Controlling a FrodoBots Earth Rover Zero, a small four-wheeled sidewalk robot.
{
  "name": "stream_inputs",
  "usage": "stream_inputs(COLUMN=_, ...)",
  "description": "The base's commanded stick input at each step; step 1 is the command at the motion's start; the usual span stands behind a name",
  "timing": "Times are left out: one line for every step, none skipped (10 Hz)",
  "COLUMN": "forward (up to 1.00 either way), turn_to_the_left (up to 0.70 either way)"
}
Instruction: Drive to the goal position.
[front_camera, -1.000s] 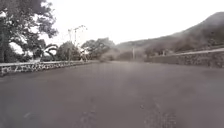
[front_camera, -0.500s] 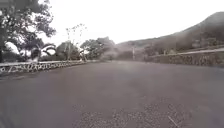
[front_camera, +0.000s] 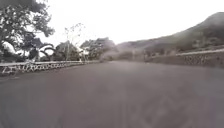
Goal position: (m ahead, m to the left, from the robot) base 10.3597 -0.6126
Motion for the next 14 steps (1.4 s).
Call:
stream_inputs(forward=0.70, turn_to_the_left=0.00)
stream_inputs(forward=0.70, turn_to_the_left=0.00)
stream_inputs(forward=0.70, turn_to_the_left=0.00)
stream_inputs(forward=0.70, turn_to_the_left=0.00)
stream_inputs(forward=0.70, turn_to_the_left=0.00)
stream_inputs(forward=0.70, turn_to_the_left=0.00)
stream_inputs(forward=0.70, turn_to_the_left=0.00)
stream_inputs(forward=0.70, turn_to_the_left=0.00)
stream_inputs(forward=0.70, turn_to_the_left=0.00)
stream_inputs(forward=0.70, turn_to_the_left=0.00)
stream_inputs(forward=0.70, turn_to_the_left=0.00)
stream_inputs(forward=0.70, turn_to_the_left=0.00)
stream_inputs(forward=0.70, turn_to_the_left=0.00)
stream_inputs(forward=0.70, turn_to_the_left=0.00)
